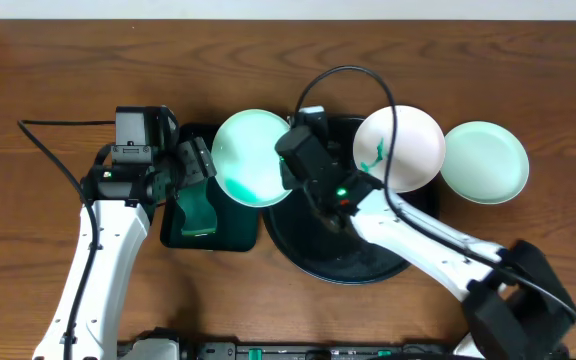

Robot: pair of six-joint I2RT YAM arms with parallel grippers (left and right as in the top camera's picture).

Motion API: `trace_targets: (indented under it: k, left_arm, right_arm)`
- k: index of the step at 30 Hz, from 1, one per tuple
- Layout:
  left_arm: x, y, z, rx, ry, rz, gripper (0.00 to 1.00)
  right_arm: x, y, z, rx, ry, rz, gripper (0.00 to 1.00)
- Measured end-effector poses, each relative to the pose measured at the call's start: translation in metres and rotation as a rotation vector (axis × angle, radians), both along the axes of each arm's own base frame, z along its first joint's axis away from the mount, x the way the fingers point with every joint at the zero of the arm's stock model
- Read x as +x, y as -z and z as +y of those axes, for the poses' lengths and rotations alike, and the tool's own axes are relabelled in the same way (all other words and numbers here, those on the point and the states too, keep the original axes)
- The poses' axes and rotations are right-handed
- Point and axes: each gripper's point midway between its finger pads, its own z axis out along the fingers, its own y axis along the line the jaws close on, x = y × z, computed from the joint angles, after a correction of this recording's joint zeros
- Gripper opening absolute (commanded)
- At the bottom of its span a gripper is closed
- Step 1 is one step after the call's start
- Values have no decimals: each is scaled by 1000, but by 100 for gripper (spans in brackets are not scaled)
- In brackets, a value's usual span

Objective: Clean dirty plates on tray and stack at the side
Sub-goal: 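Lift the teal plate with right gripper and tilt it over the sponge tray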

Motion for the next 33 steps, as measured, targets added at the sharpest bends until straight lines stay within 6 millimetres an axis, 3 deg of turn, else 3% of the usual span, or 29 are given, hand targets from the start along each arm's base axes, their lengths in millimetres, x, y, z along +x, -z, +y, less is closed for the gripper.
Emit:
trace_targets:
  k: [4,15,26,33]
  left_arm:
    - [0,0,0,0,0,0,80]
    - [0,0,0,0,0,0,81]
    - [0,0,0,0,0,0,80]
    - [0,0,0,0,0,0,80]
  right_arm:
    - [10,-2,7,-23,-6,-71,1]
    - [34,-45,14,-127,-57,-318,1]
    - [32,-110,46,-256,-149,-633,1]
    - [29,-147,55,-365,-193,-801,1]
